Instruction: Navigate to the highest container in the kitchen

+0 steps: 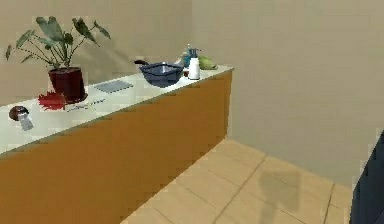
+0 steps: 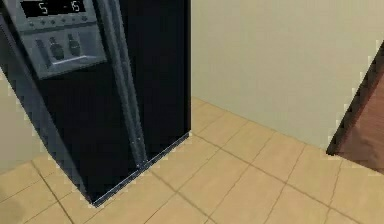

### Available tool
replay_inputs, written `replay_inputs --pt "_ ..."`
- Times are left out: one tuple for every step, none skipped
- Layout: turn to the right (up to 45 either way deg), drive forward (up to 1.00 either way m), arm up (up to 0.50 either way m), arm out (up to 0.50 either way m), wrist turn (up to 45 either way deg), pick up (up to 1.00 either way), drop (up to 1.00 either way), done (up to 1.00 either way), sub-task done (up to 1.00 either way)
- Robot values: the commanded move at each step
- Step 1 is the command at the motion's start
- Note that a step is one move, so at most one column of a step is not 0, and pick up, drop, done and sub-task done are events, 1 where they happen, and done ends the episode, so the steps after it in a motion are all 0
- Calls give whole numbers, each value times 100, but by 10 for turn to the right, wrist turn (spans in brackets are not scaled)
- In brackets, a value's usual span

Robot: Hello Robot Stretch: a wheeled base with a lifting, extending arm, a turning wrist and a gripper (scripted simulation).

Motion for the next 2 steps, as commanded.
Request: replay_inputs --pt "180 0 0 0 0 0 0 0 0" --pt "0 100 0 0 0 0 0 0 0"
